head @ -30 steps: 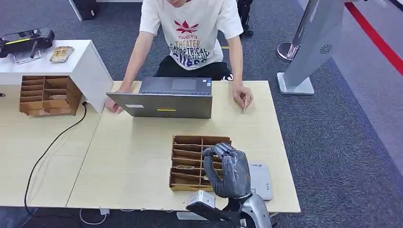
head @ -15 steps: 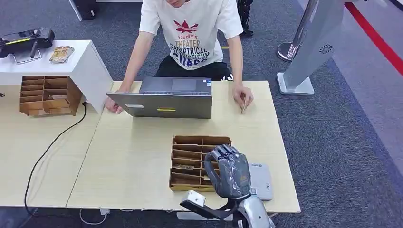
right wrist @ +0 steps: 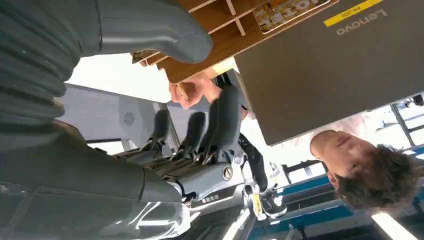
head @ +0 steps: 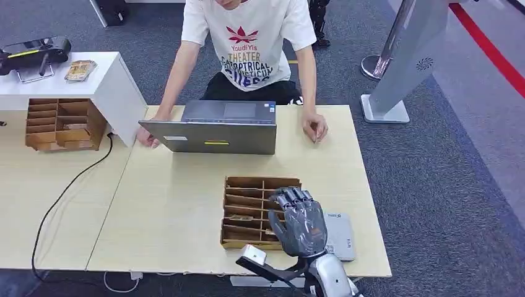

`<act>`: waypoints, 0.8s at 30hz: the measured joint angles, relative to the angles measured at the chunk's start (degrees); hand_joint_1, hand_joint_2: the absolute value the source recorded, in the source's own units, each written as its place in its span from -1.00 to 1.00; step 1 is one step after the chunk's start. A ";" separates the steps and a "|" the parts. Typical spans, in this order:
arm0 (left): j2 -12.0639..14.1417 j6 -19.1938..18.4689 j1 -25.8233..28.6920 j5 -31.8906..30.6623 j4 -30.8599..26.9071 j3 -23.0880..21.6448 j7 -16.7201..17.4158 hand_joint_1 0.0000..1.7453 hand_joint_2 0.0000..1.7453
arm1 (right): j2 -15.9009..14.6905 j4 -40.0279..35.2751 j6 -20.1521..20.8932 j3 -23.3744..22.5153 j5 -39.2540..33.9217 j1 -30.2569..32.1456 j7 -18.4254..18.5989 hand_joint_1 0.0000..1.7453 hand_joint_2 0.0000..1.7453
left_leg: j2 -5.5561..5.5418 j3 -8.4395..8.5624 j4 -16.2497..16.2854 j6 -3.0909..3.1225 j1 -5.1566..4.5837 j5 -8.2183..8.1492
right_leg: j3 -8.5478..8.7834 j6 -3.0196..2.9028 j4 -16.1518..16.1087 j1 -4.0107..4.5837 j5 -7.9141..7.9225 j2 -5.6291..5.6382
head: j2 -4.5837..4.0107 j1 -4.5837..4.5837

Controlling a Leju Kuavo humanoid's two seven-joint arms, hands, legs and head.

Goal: Pass the card to the sensor for recognition and then transmit it.

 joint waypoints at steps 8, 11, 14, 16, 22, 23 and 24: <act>0.00 -0.11 0.00 0.04 0.00 0.48 0.00 -1.00 -1.00 | -0.09 1.24 0.48 0.00 0.37 -0.58 0.57 -0.08 1.00 | 0.00 0.00 0.00 0.00 0.00 0.00 | 0.00 0.00 0.00 0.00 0.00 0.00 | 0.00 0.02; 0.00 -0.13 0.00 0.04 0.00 0.50 0.00 -1.00 -1.00 | -0.17 1.70 0.70 -0.02 0.48 -0.84 0.81 0.00 1.00 | 0.00 0.00 0.00 0.00 0.00 0.00 | 0.00 0.00 0.00 0.00 0.00 0.00 | 0.00 0.00; 0.00 -0.17 0.00 0.04 0.00 0.50 0.00 -1.00 -1.00 | -0.24 2.23 0.87 -0.11 0.83 -1.13 1.11 -0.02 1.00 | 0.00 0.00 0.00 0.00 0.00 0.00 | 0.00 0.00 0.00 0.00 0.00 0.00 | 0.00 0.02; 0.00 -0.24 0.00 0.02 0.00 0.50 0.00 -1.00 -1.00 | -0.31 2.54 0.92 -0.13 0.94 -1.44 1.11 0.06 1.00 | 0.00 0.00 0.00 0.00 0.00 0.00 | 0.00 0.00 0.00 0.00 0.00 0.00 | 0.00 0.00; 0.00 -0.39 0.00 -0.28 0.00 0.50 0.00 -1.00 -1.00 | -0.46 3.91 1.49 -0.59 1.22 -2.85 1.14 0.14 1.00 | 0.00 0.00 0.00 0.00 0.00 0.00 | 0.00 0.00 0.00 0.00 0.00 0.00 | 0.00 0.00; 0.00 -0.39 0.00 -0.28 0.00 0.50 0.00 -1.00 -1.00 | -0.48 4.13 1.53 -0.74 1.22 -3.05 1.14 0.12 1.00 | 0.00 0.00 0.00 0.00 0.00 0.00 | 0.00 0.00 0.00 0.00 0.00 0.00 | 0.00 0.00; 0.00 -0.42 0.00 -0.28 0.00 0.50 0.00 -1.00 -1.00 | -0.52 4.39 1.55 -0.87 1.22 -3.25 1.14 0.06 1.00 | 0.00 0.00 0.00 0.00 0.00 0.00 | 0.00 0.00 0.00 0.00 0.00 0.00 | 0.00 0.00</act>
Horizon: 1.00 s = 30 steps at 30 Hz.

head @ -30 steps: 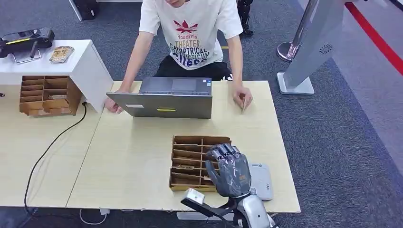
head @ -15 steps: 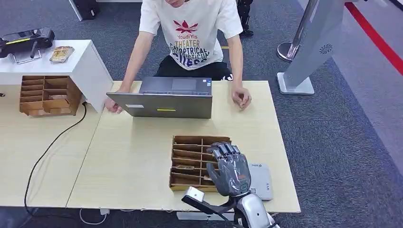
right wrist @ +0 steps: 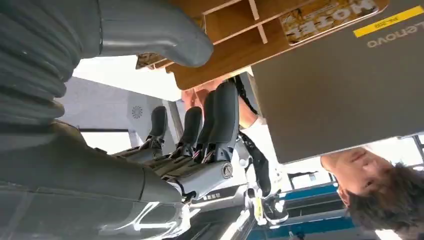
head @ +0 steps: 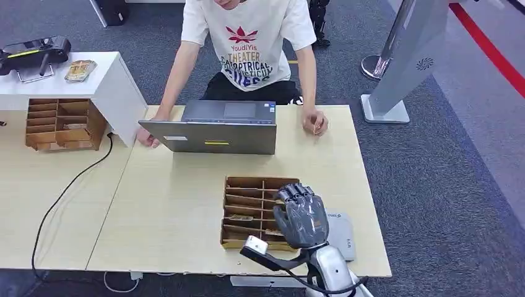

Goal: Pass the card to the sensor for recognition and then transmit it.

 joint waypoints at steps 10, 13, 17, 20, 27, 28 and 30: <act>0.02 -0.17 0.00 0.00 0.00 0.00 -0.07 -1.00 -1.00 | -0.09 1.79 0.37 -0.66 0.17 -1.34 0.00 0.14 1.00 | 0.00 0.00 0.00 0.00 0.00 0.00 | 0.00 0.00 0.00 0.00 0.00 0.00 | 0.00 0.00; 0.02 -0.20 0.00 0.00 0.00 0.00 -0.07 -1.00 -1.00 | -0.09 2.43 0.50 -0.70 0.15 -1.58 0.00 0.08 1.00 | 0.00 0.00 0.00 0.00 0.00 0.00 | 0.00 0.00 0.00 0.00 0.00 0.00 | 0.00 0.02; 0.02 -0.20 0.00 0.00 0.00 0.00 -0.07 -1.00 -1.00 | -0.09 3.06 0.50 -0.79 0.15 -1.73 0.00 0.20 1.00 | 0.00 0.00 0.00 0.00 0.00 0.00 | 0.00 0.00 0.00 0.00 0.00 0.00 | 0.00 0.00; 0.02 -0.22 0.00 0.02 0.00 0.00 -0.09 -1.00 -1.00 | -0.09 3.59 0.87 -1.03 0.17 -1.85 0.00 0.24 1.00 | 0.00 0.00 0.00 0.00 0.00 0.00 | 0.00 0.00 0.00 0.00 0.00 0.00 | 0.00 0.00; 0.02 -0.22 0.00 0.09 0.00 0.00 -0.11 -1.00 -1.00 | -0.09 4.59 1.44 -1.66 0.11 -1.86 0.00 0.24 1.00 | 0.00 0.00 0.00 0.00 0.00 0.00 | 0.00 0.00 0.00 0.00 0.00 0.00 | 0.00 0.00; 0.02 -0.22 0.00 0.09 0.00 0.00 -0.11 -1.00 -1.00 | -0.09 4.68 1.44 -1.75 0.09 -1.86 0.00 0.24 1.00 | 0.00 0.00 0.00 0.00 0.00 0.00 | 0.00 0.00 0.00 0.00 0.00 0.00 | 0.00 0.02; 0.02 -0.22 0.00 0.09 0.00 0.00 -0.11 -1.00 -1.00 | -0.09 4.81 1.44 -1.77 0.09 -1.85 0.00 0.40 1.00 | 0.00 0.00 0.00 0.00 0.00 0.00 | 0.00 0.00 0.00 0.00 0.00 0.00 | 0.00 0.00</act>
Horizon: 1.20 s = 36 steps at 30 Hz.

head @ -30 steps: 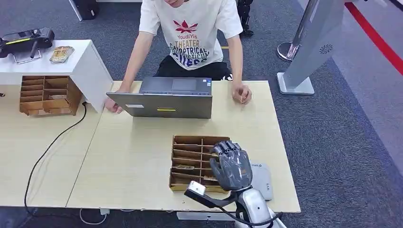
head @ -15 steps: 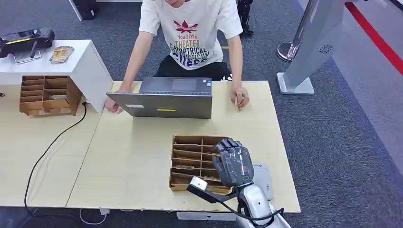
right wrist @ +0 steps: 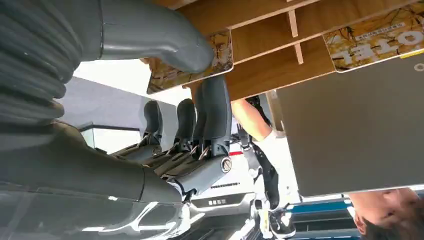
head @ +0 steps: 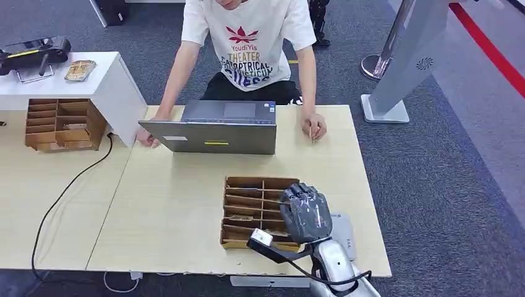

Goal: Pass the card to the sensor for recognition and then transmit it.

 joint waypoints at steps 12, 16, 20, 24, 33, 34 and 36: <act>0.02 0.00 0.00 -0.07 0.00 0.00 0.00 -1.00 -1.00 | 0.00 0.98 0.52 -0.31 -0.26 -0.22 0.00 0.44 1.00 | 0.00 0.00 0.00 0.00 0.00 0.00 | 0.00 0.00 0.00 0.00 0.00 0.00 | 0.00 0.00; 0.02 0.00 0.00 -0.09 0.00 0.00 0.00 -1.00 -1.00 | 0.00 1.40 0.85 -0.33 -0.31 -0.43 0.00 0.48 1.00 | 0.00 0.00 0.00 0.00 0.00 0.00 | 0.00 0.00 0.00 0.00 0.00 0.00 | 0.00 0.00; 0.02 -0.02 0.00 -0.09 0.00 0.00 0.00 -1.00 -1.00 | 0.00 1.66 0.92 -0.33 -0.31 -0.61 0.00 0.66 1.00 | 0.00 0.00 0.00 0.00 0.00 0.00 | 0.00 0.00 0.00 0.00 0.00 0.00 | 0.00 0.00; 0.02 -0.02 0.00 -0.09 0.00 0.00 0.00 -1.00 -1.00 | 0.00 1.81 1.01 -0.33 -0.31 -0.67 0.00 0.90 1.00 | 0.00 0.00 0.00 0.00 0.00 0.00 | 0.01 0.00 0.00 0.00 0.00 0.00 | 0.00 0.00; 0.02 -0.17 0.00 0.17 0.00 0.00 0.00 -1.00 -1.00 | 0.02 2.14 1.44 -0.35 -0.57 -1.16 -0.33 1.00 1.00 | 0.00 0.02 0.00 0.00 0.00 0.00 | 0.02 0.00 0.00 0.00 0.00 0.00 | 0.00 0.00; 0.02 -0.17 0.00 0.17 0.00 0.00 0.00 -1.00 -1.00 | 0.02 2.16 1.44 -0.35 -0.63 -1.19 -0.39 1.00 1.00 | 0.00 0.02 0.00 0.00 0.00 0.00 | 0.02 0.00 0.00 0.00 0.00 0.00 | 0.00 0.00; 0.02 -0.18 0.01 0.17 0.00 0.00 0.00 -1.00 -1.00 | 0.02 2.16 1.42 -0.39 -0.87 -1.20 -0.65 1.00 1.00 | 0.00 0.02 0.00 0.00 0.00 0.00 | 0.02 0.00 0.00 0.00 0.00 0.00 | 0.00 0.00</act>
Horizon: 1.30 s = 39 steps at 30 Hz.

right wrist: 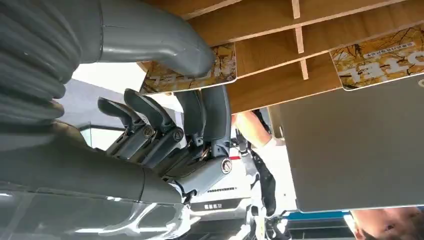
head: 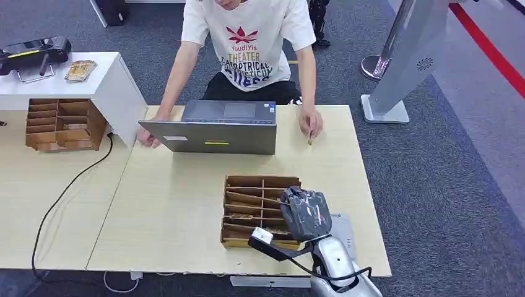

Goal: Pass the card to the sensor for recognition and then transmit it.

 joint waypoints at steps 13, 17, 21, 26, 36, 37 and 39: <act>0.00 0.07 0.06 0.65 0.00 0.48 -0.13 -1.00 -1.00 | -0.04 -8.75 -0.77 -0.94 -6.63 1.91 -4.64 1.00 1.00 | 0.00 -0.03 0.00 0.00 0.00 -0.01 | -0.05 0.00 0.00 0.00 -0.01 0.00 | 0.00 0.00; 0.00 0.11 0.11 0.90 0.00 0.57 -0.33 -1.00 -1.00 | -0.20 -13.38 -0.57 -1.20 -9.47 2.71 -6.30 1.00 1.00 | 0.00 -0.04 0.00 0.00 0.00 -0.01 | -0.06 0.00 0.00 0.00 -0.01 0.00 | 0.00 0.00; 0.00 0.11 0.15 1.05 0.00 0.68 -0.39 -1.00 -1.00 | -0.57 -17.20 0.13 -1.38 -12.71 3.37 -8.06 1.00 1.00 | 0.00 -0.04 0.00 0.00 0.00 -0.01 | -0.06 0.00 0.00 0.00 -0.01 0.01 | 0.00 0.00; 0.00 0.09 0.23 1.20 0.00 1.00 -0.57 -1.00 -1.00 | -1.01 -22.09 2.73 -1.96 -21.78 4.44 -12.27 1.00 1.00 | 0.00 -0.04 0.00 0.00 0.00 -0.01 | -0.06 0.00 0.00 0.00 -0.01 0.01 | 0.00 0.02; -0.02 0.07 0.24 1.20 0.00 1.46 -0.98 -1.00 -1.00 | -1.31 -28.15 5.48 -3.65 -28.46 5.94 -15.69 1.00 1.00 | 0.01 -0.04 0.00 0.00 0.00 -0.01 | -0.06 0.00 0.00 0.00 -0.01 0.01 | 0.00 0.00; -0.02 0.04 0.25 1.18 0.00 1.46 -0.98 -1.00 -1.00 | -1.31 -28.31 5.53 -3.76 -28.57 5.97 -15.83 1.00 1.00 | 0.00 -0.04 0.00 0.00 0.00 -0.01 | -0.06 0.00 0.00 0.00 -0.01 0.00 | 0.00 0.00; -0.02 0.07 0.25 1.16 0.00 1.46 -0.98 -1.00 -1.00 | -1.31 -28.57 5.61 -3.85 -28.87 6.01 -15.96 1.00 1.00 | 0.01 -0.03 0.00 0.00 0.00 -0.01 | -0.06 0.00 0.00 0.00 -0.01 0.01 | 0.00 0.00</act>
